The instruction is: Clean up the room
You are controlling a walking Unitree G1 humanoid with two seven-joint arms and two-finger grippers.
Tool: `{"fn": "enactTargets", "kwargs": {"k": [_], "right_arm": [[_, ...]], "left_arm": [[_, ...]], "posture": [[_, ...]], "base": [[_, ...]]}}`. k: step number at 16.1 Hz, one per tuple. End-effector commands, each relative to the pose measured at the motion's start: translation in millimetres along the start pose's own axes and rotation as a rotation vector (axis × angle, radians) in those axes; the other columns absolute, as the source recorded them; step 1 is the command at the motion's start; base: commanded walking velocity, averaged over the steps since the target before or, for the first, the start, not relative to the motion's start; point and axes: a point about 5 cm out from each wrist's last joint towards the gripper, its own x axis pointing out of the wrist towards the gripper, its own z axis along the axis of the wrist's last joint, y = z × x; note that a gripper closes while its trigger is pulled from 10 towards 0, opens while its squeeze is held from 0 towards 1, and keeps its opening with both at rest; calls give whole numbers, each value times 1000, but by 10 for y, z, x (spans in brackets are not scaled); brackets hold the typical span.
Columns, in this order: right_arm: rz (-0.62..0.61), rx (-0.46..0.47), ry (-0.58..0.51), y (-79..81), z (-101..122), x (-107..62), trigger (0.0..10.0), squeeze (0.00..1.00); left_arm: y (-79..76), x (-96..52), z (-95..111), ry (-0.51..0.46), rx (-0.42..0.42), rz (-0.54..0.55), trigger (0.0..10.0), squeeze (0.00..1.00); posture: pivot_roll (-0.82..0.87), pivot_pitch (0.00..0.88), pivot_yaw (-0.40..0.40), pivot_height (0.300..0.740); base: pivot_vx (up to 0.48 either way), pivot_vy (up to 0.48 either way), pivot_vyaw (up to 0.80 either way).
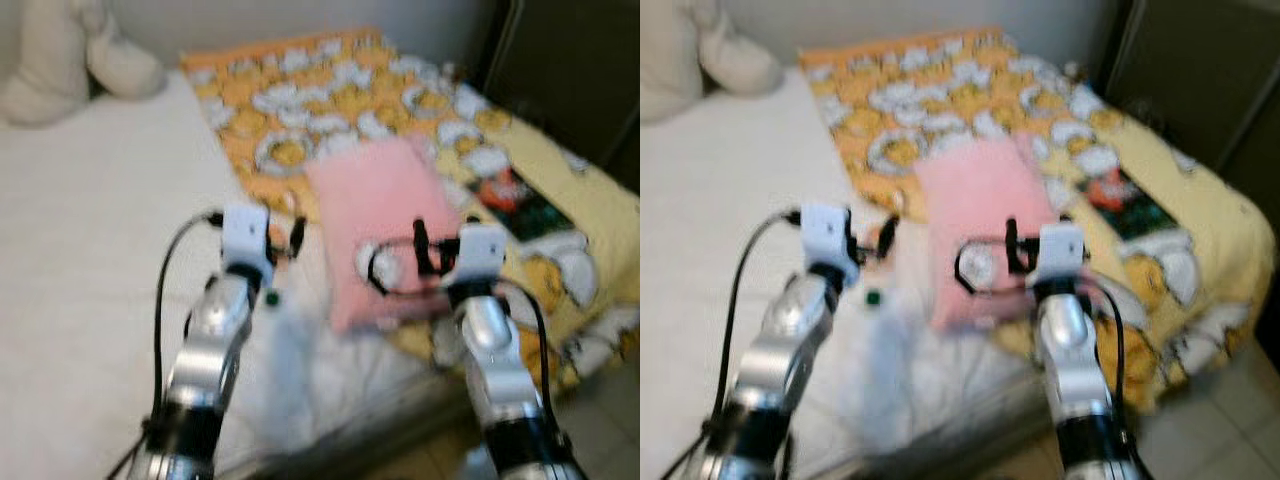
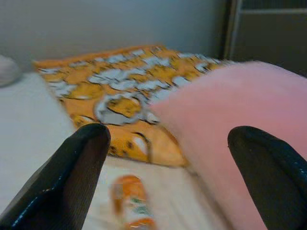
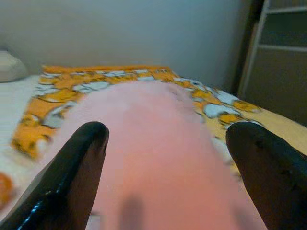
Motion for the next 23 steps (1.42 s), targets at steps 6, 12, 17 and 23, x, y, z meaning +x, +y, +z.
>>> {"fn": "enactTargets", "kwargs": {"k": [6,12,17,23], "right_arm": [[27,8,-39,91,105,-11,10000,0],[-18,34,22,12,-17,-81,10000,0],[5,4,98,-129,-150,-545,10000,0],[50,-15,113,-198,-71,-1139,10000,0]], "left_arm": [[106,32,-90,70,14,56,10000,0],[104,20,-115,84,20,40,10000,0],[377,-538,-231,111,86,47,10000,0],[296,-954,42,15,17,30,10000,0]], "posture": [[-76,0,52,740],[-72,0,53,740],[-76,0,61,740],[-65,0,27,740]], "base": [[0,0,0],[0,0,0],[0,0,0],[123,0,0]]}}
